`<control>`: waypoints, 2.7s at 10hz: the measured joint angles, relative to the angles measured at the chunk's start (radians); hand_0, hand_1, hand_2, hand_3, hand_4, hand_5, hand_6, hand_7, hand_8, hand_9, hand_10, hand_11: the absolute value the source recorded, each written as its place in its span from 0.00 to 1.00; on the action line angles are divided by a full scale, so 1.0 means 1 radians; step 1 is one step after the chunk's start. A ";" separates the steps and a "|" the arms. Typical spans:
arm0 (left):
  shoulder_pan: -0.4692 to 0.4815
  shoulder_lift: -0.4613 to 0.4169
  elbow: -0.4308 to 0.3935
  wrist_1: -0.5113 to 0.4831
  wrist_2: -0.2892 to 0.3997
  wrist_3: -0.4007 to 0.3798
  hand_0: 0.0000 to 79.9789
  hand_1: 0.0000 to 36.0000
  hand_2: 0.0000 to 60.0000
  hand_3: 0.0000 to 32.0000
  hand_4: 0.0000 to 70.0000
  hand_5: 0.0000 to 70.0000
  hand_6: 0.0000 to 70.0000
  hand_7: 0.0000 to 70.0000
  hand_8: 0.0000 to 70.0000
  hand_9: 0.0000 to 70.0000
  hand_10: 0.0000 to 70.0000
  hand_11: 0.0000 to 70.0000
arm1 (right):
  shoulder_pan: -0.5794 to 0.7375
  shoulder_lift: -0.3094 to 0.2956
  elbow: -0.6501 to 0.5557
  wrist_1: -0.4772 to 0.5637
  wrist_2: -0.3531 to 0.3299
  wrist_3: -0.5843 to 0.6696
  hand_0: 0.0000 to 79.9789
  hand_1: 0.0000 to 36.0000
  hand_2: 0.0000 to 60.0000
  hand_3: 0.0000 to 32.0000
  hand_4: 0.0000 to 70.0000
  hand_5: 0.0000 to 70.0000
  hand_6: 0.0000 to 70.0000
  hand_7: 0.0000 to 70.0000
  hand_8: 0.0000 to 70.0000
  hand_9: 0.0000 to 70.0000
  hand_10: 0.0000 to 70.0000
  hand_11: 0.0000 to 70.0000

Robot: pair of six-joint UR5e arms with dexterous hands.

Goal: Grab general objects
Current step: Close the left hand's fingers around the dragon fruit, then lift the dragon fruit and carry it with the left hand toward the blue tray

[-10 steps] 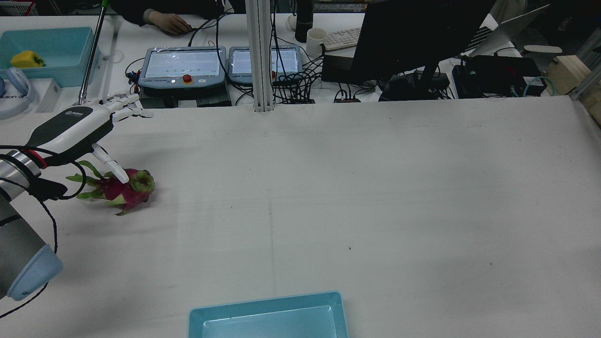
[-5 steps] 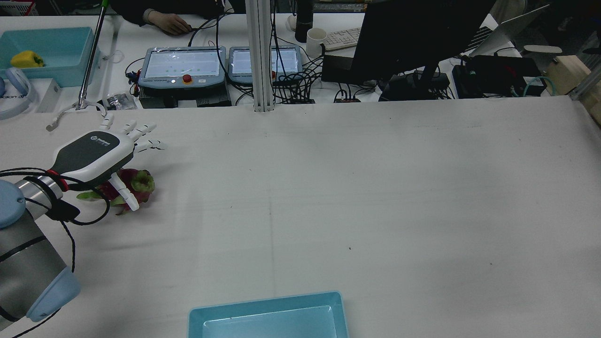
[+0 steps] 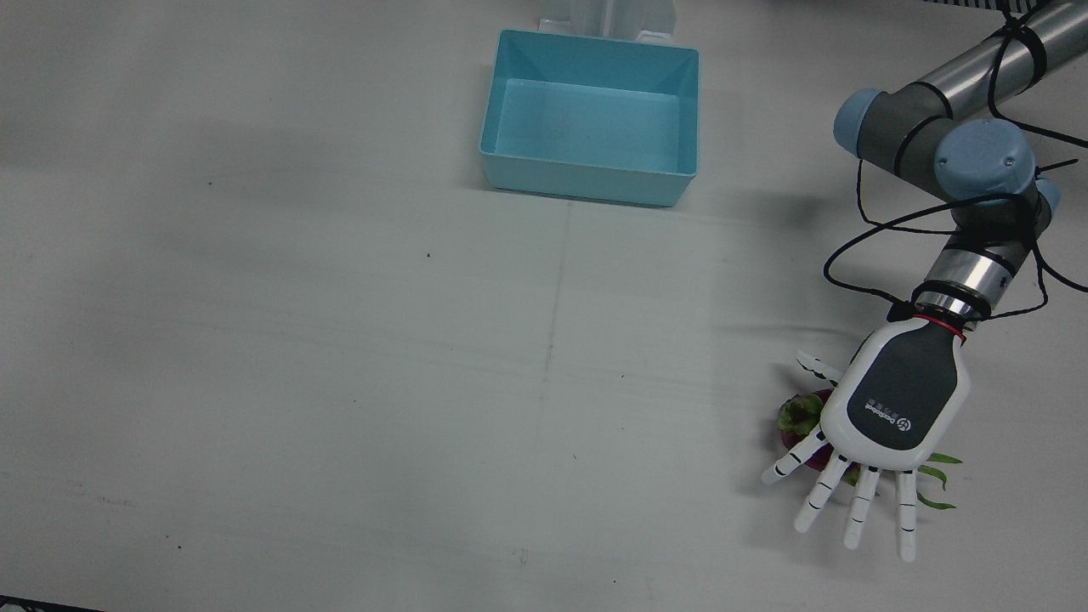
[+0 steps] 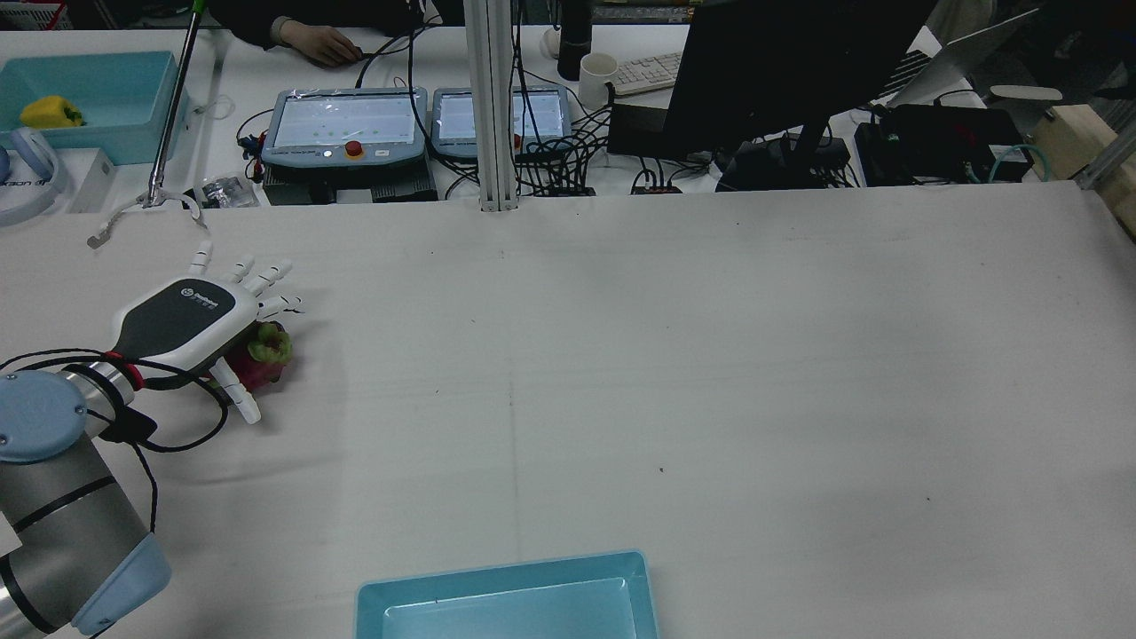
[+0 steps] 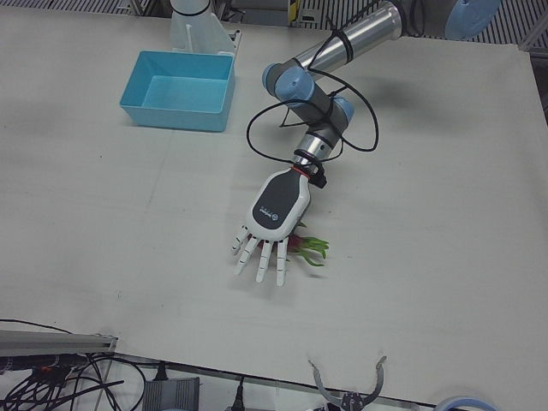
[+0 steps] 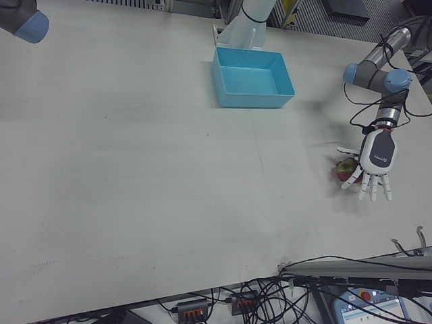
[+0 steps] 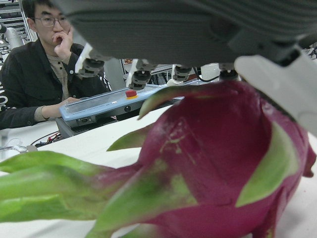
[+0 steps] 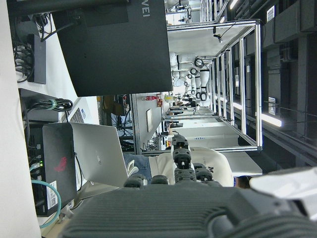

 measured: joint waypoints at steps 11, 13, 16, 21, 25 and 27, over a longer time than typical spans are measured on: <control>-0.038 0.005 0.063 -0.040 -0.004 0.099 0.42 0.00 0.08 0.00 0.29 0.92 0.09 0.16 0.19 0.02 0.03 0.03 | 0.000 0.000 0.000 0.000 0.000 0.000 0.00 0.00 0.00 0.00 0.00 0.00 0.00 0.00 0.00 0.00 0.00 0.00; -0.037 0.003 0.076 -0.055 -0.004 0.111 0.40 0.00 0.10 0.00 0.45 1.00 0.13 0.19 0.20 0.03 0.03 0.02 | 0.000 0.000 0.000 0.000 0.001 0.000 0.00 0.00 0.00 0.00 0.00 0.00 0.00 0.00 0.00 0.00 0.00 0.00; -0.039 0.000 0.055 -0.043 -0.003 0.103 0.32 0.09 0.51 0.00 0.55 1.00 0.17 0.24 0.23 0.08 0.03 0.02 | 0.000 0.000 0.000 0.000 0.000 0.000 0.00 0.00 0.00 0.00 0.00 0.00 0.00 0.00 0.00 0.00 0.00 0.00; -0.039 0.005 -0.109 0.004 0.051 -0.023 0.28 0.33 1.00 0.00 0.46 1.00 0.20 0.29 0.28 0.15 0.09 0.12 | 0.000 0.000 0.000 0.000 0.000 0.000 0.00 0.00 0.00 0.00 0.00 0.00 0.00 0.00 0.00 0.00 0.00 0.00; -0.012 -0.028 -0.284 0.075 0.217 -0.124 0.38 0.23 0.86 0.00 0.52 1.00 0.23 0.33 0.32 0.20 0.11 0.15 | 0.000 0.001 0.001 0.000 0.000 0.000 0.00 0.00 0.00 0.00 0.00 0.00 0.00 0.00 0.00 0.00 0.00 0.00; 0.050 -0.095 -0.347 0.156 0.253 -0.169 0.47 0.27 0.87 0.00 0.56 1.00 0.23 0.34 0.31 0.19 0.11 0.15 | 0.000 0.001 0.001 0.000 0.000 0.000 0.00 0.00 0.00 0.00 0.00 0.00 0.00 0.00 0.00 0.00 0.00 0.00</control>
